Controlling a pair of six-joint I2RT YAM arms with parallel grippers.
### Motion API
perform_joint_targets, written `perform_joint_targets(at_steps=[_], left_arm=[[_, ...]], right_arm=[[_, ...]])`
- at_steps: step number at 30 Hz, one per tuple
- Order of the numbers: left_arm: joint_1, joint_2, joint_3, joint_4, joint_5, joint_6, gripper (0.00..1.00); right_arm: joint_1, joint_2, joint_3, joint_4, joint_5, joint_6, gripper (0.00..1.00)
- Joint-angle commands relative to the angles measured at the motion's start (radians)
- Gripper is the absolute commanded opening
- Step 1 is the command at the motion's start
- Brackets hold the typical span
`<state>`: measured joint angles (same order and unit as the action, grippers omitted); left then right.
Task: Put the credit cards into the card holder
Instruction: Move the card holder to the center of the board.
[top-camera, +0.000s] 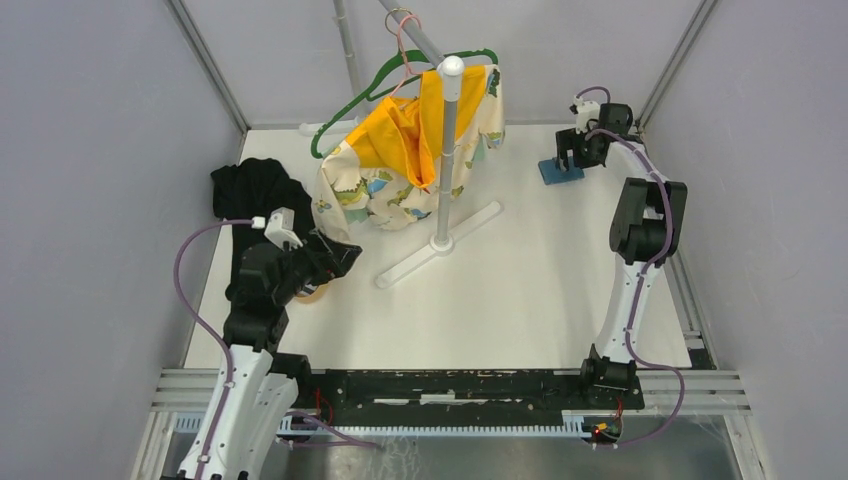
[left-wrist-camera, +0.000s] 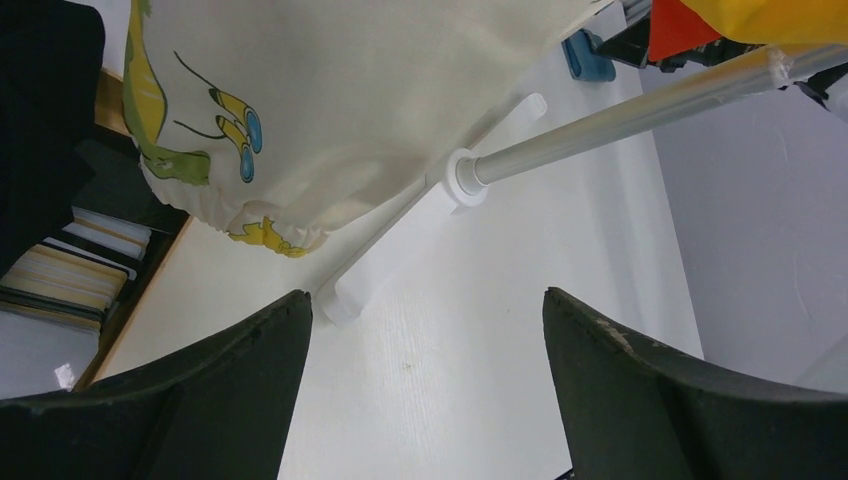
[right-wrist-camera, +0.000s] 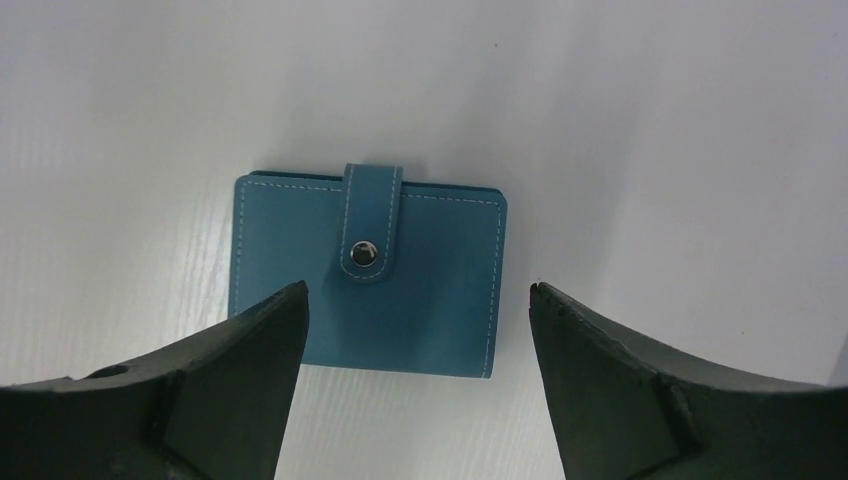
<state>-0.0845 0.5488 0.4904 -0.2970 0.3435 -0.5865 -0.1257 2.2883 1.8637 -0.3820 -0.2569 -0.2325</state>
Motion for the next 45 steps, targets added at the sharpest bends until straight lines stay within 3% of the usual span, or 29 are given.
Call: perform_joint_targets(at_steps=[1,6,14,17,21,24,30,38,45], left_arm=[[0.006,0.000,-0.012,0.106,0.086,-0.015,0.90],[0.006,0.001,-0.033,0.172,0.189,-0.030,0.88],[-0.037,-0.011,-0.074,0.284,0.280,-0.083,0.85],[-0.149,-0.006,-0.076,0.291,0.199,-0.080,0.84],[-0.430,0.035,-0.085,0.326,0.010,-0.074,0.82],[-0.591,0.077,-0.098,0.370,-0.088,-0.069,0.79],[-0.805,0.143,-0.120,0.501,-0.197,-0.055,0.77],[-1.065,0.330,-0.152,0.712,-0.389,0.071,0.74],[-1.227,0.554,-0.112,0.816,-0.648,0.150,0.75]], right_arm=[[-0.016,0.037,0.053,-0.012,-0.008,0.036,0.86],[-0.035,0.081,0.058,-0.044,-0.101,0.035,0.82],[-0.035,0.078,0.044,-0.127,-0.174,-0.029,0.58],[-0.035,0.035,-0.018,-0.158,-0.192,-0.083,0.45],[-0.035,-0.070,-0.170,-0.190,-0.222,-0.176,0.32],[-0.035,-0.172,-0.331,-0.199,-0.246,-0.248,0.26],[-0.030,-0.357,-0.605,-0.258,-0.291,-0.405,0.16],[0.038,-0.642,-0.955,-0.361,-0.387,-0.676,0.13],[0.211,-0.825,-1.135,-0.350,-0.435,-0.708,0.16]])
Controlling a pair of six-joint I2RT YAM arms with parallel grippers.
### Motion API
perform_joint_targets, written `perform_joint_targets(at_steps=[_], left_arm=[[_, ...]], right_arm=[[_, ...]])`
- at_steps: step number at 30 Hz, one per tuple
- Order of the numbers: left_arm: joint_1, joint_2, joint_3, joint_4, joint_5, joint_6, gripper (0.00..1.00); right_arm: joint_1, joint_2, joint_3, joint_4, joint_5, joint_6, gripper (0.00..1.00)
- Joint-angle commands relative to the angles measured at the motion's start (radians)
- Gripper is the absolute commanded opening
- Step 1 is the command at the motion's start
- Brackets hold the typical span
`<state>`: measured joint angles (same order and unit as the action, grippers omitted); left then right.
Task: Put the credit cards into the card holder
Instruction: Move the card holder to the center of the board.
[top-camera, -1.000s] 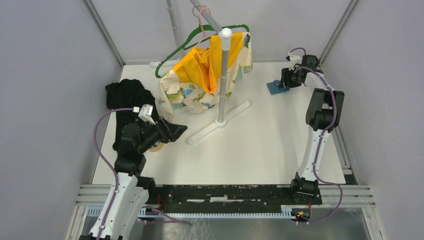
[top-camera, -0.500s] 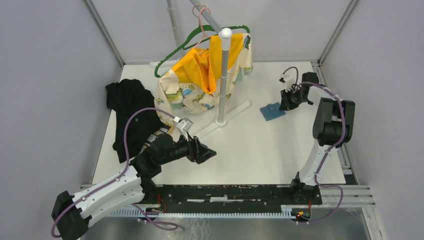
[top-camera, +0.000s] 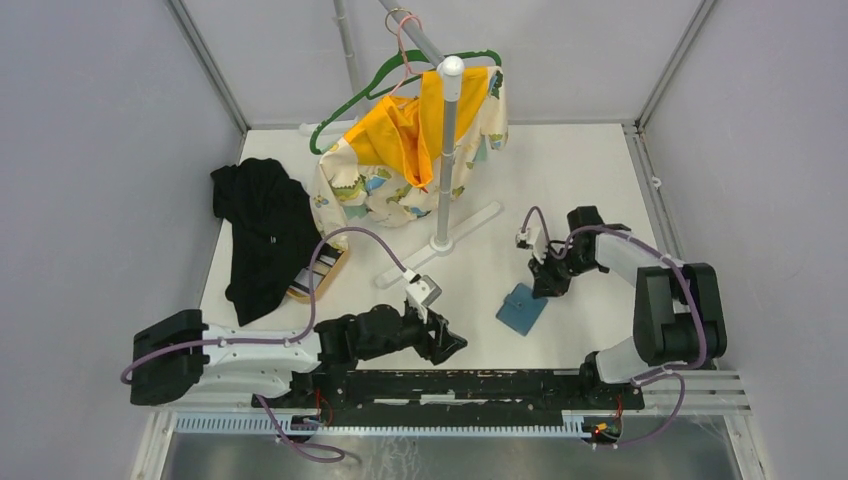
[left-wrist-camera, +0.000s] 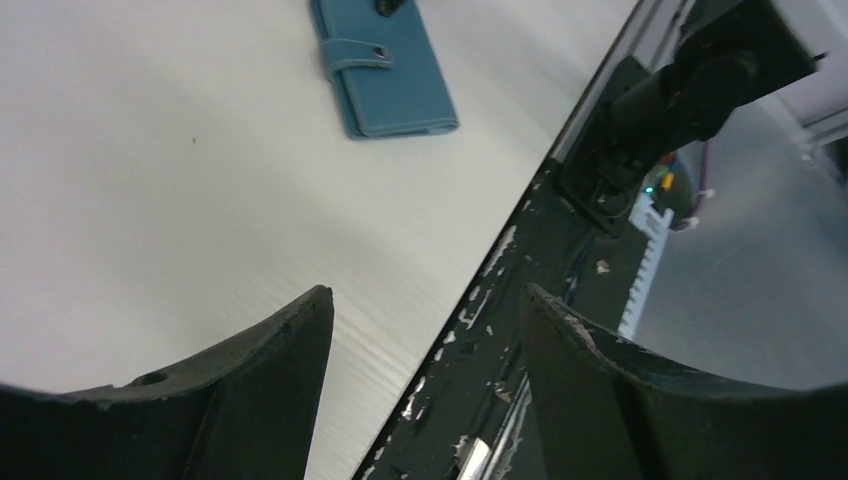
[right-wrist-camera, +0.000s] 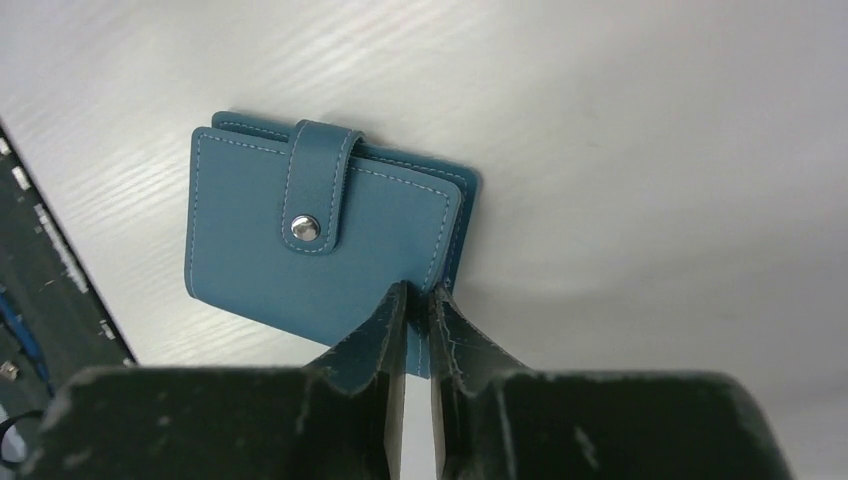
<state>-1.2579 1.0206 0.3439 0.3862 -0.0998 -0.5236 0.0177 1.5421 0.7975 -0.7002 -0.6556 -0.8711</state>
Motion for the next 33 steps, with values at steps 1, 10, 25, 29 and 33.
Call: perform_joint_targets(at_steps=[1,10,25,29,33], left_arm=[[-0.060,0.109,0.044,0.140,-0.223,0.071,0.74],[-0.062,0.263,0.075,0.207,-0.258,-0.063,0.72],[-0.062,0.443,0.138,0.239,-0.277,-0.254,0.55],[-0.062,0.479,0.181,0.225,-0.287,-0.227,0.52],[-0.062,0.539,0.226,0.204,-0.289,-0.233,0.50]], right_arm=[[0.083,-0.100,-0.079,-0.031,-0.042,-0.070,0.19],[0.089,-0.374,-0.011,-0.127,-0.132,-0.317,0.62],[0.194,-0.521,-0.235,0.079,-0.314,-0.463,0.69],[0.222,-0.464,-0.232,0.133,-0.165,-0.321,0.58],[0.234,-0.436,-0.205,0.129,-0.111,-0.217,0.55]])
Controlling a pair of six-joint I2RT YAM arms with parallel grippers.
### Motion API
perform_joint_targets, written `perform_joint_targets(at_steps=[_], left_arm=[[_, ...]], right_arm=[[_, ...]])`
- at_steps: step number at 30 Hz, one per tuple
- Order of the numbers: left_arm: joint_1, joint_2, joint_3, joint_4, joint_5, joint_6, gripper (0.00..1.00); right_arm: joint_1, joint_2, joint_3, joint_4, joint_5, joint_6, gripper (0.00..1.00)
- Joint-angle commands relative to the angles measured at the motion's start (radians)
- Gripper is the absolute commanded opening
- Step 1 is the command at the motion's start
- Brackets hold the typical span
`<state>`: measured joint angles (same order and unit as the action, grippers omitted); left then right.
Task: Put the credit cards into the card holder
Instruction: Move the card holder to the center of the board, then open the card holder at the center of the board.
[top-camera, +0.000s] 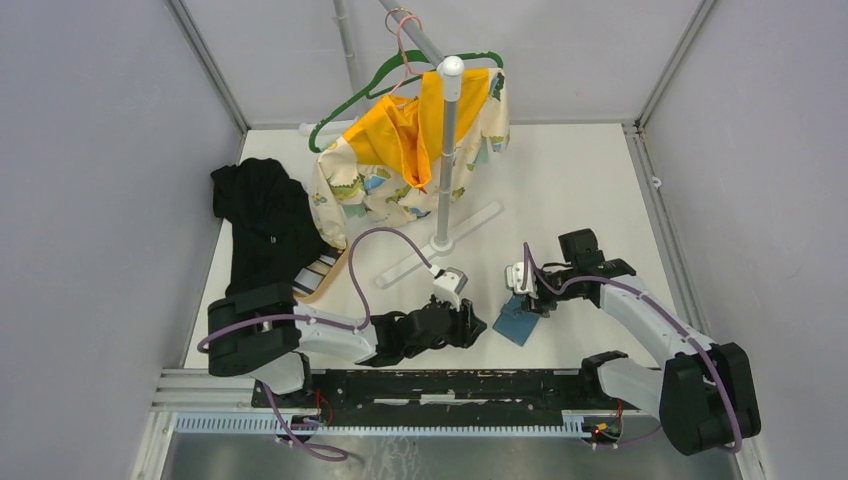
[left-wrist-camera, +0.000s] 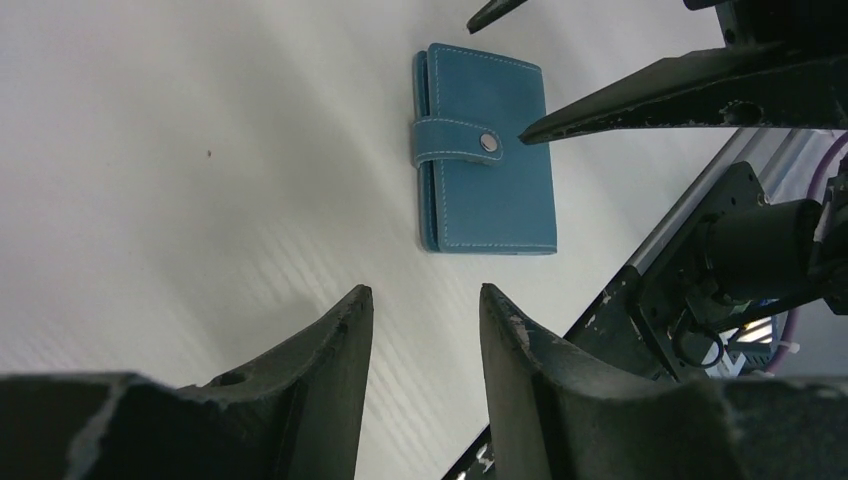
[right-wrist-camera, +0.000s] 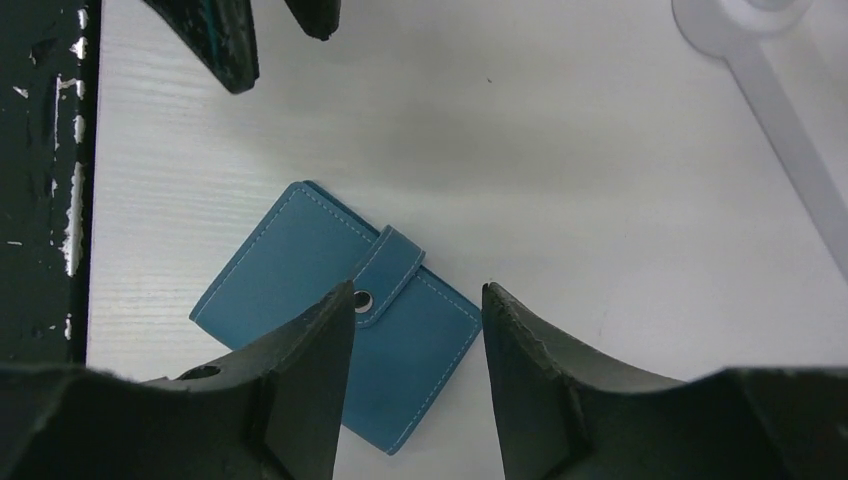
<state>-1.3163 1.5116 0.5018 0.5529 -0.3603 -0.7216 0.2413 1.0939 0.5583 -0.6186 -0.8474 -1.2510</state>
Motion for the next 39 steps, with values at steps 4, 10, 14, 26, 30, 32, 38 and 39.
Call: perform_joint_targets(at_steps=[4,10,14,26,30,32,38,39], left_arm=[[-0.002,0.065,0.097,-0.005,-0.047,-0.024,0.50],[-0.002,0.058,0.094,0.009,-0.048,-0.029,0.50],[-0.003,0.074,0.068,0.084,-0.043,-0.048,0.50],[-0.004,0.158,0.057,0.180,-0.020,-0.109,0.48],[-0.003,0.178,0.050,0.203,-0.016,-0.126,0.48],[-0.003,0.187,0.050,0.213,-0.011,-0.129,0.47],[0.001,0.199,0.050,0.221,-0.002,-0.134,0.47],[0.002,0.197,0.044,0.224,0.002,-0.129,0.47]], right_arm=[[0.036,0.009,0.027,0.078,0.144,0.277,0.56],[0.113,0.039,0.025,0.119,0.229,0.402,0.57],[0.148,0.050,0.011,0.121,0.273,0.427,0.58],[0.206,0.081,-0.021,0.131,0.343,0.446,0.58],[0.228,0.089,-0.027,0.138,0.362,0.447,0.54],[0.238,0.103,-0.022,0.138,0.377,0.447,0.47],[0.252,0.103,-0.010,0.153,0.390,0.478,0.24],[0.252,0.100,-0.004,0.155,0.384,0.486,0.20]])
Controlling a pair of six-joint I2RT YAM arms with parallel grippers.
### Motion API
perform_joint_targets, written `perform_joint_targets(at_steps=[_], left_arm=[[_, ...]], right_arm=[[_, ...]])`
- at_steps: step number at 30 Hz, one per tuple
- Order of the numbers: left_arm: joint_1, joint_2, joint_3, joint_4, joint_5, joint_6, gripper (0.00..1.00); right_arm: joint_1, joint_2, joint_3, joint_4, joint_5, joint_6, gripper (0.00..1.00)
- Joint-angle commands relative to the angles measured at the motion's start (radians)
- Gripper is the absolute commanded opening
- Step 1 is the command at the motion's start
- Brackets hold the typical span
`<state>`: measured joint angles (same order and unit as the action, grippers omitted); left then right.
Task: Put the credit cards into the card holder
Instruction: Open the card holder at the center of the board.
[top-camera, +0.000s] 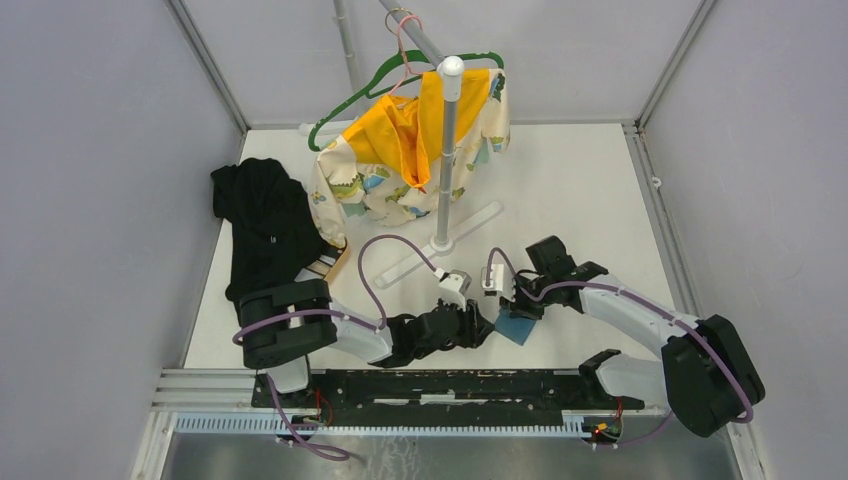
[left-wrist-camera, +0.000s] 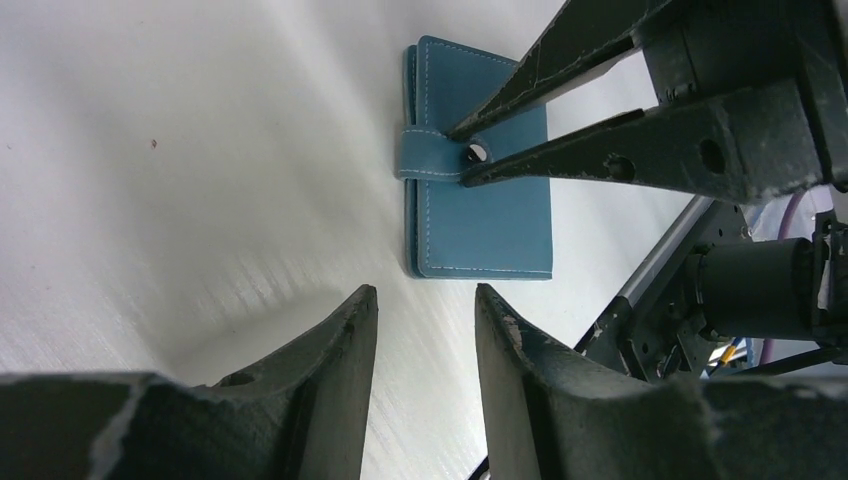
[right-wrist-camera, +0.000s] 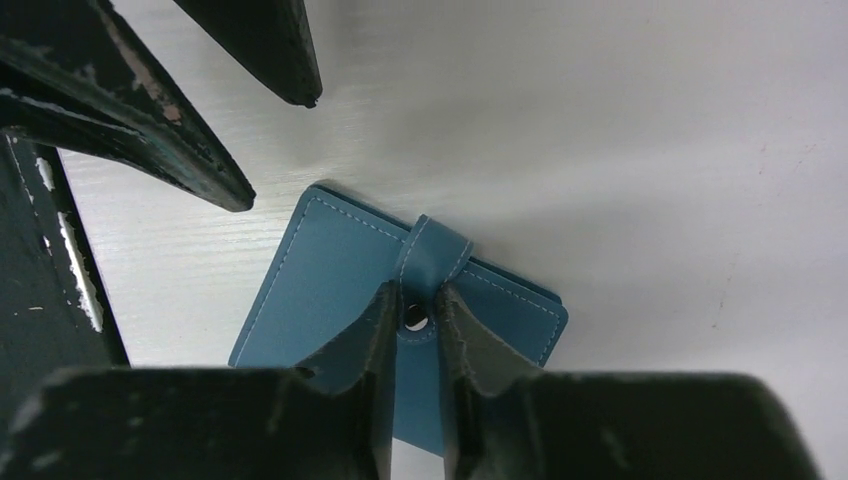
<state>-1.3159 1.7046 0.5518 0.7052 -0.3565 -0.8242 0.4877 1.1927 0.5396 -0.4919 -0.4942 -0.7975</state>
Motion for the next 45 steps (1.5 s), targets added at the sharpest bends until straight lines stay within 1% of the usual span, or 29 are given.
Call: perform_joint_targets(at_steps=[1,3,5,7,12,13,14,15,17,19,20,28,31,35,36,37,41,43,45], left_arm=[[0.010,-0.003,-0.015,0.079,0.009,-0.013,0.47],[0.033,-0.026,-0.049,0.111,0.052,0.010,0.49],[0.067,-0.052,-0.094,0.163,0.112,0.017,0.53],[0.095,-0.064,-0.131,0.226,0.178,0.018,0.55],[0.120,-0.032,-0.170,0.397,0.295,0.004,0.60],[0.123,-0.019,-0.173,0.421,0.304,-0.011,0.65],[0.128,-0.001,-0.175,0.443,0.310,-0.025,0.77],[0.137,0.010,-0.178,0.461,0.316,-0.042,0.83],[0.155,0.033,-0.199,0.531,0.325,-0.081,0.91],[0.171,0.056,-0.237,0.650,0.328,-0.130,0.99],[0.181,0.071,-0.256,0.696,0.334,-0.150,1.00],[0.193,0.209,-0.246,0.920,0.375,-0.292,1.00],[0.191,0.218,-0.232,0.917,0.365,-0.302,0.99],[0.190,0.199,-0.206,0.833,0.360,-0.299,0.95],[0.187,0.195,-0.194,0.812,0.360,-0.298,0.93],[0.186,0.195,-0.184,0.789,0.348,-0.299,0.85],[0.181,0.203,-0.147,0.725,0.330,-0.311,0.64],[0.178,0.204,-0.131,0.683,0.326,-0.312,0.62],[0.174,0.203,-0.124,0.657,0.325,-0.310,0.56]], right_arm=[[0.005,-0.001,0.021,0.030,0.023,0.044,0.17],[0.002,-0.018,0.031,0.035,-0.010,0.060,0.14],[-0.005,-0.036,0.035,0.039,-0.065,0.067,0.11],[-0.012,-0.049,0.039,0.039,-0.115,0.070,0.08],[-0.046,-0.075,0.045,0.042,-0.218,0.069,0.05],[-0.052,-0.086,0.044,0.046,-0.242,0.067,0.04],[-0.056,-0.095,0.042,0.053,-0.257,0.066,0.04],[-0.056,-0.106,0.037,0.067,-0.263,0.069,0.03],[-0.061,-0.128,0.025,0.100,-0.259,0.084,0.03],[-0.065,-0.150,0.010,0.126,-0.265,0.093,0.03],[-0.065,-0.161,0.003,0.138,-0.268,0.100,0.02],[-0.067,-0.151,-0.007,0.172,-0.299,0.112,0.00],[-0.067,-0.160,-0.014,0.182,-0.287,0.114,0.00],[-0.067,-0.175,-0.027,0.199,-0.275,0.119,0.00],[-0.067,-0.177,-0.029,0.202,-0.279,0.121,0.00],[-0.066,-0.178,-0.033,0.207,-0.282,0.122,0.00],[-0.065,-0.189,-0.044,0.226,-0.288,0.128,0.00],[-0.065,-0.197,-0.051,0.238,-0.288,0.132,0.00],[-0.065,-0.204,-0.059,0.250,-0.284,0.141,0.00]])
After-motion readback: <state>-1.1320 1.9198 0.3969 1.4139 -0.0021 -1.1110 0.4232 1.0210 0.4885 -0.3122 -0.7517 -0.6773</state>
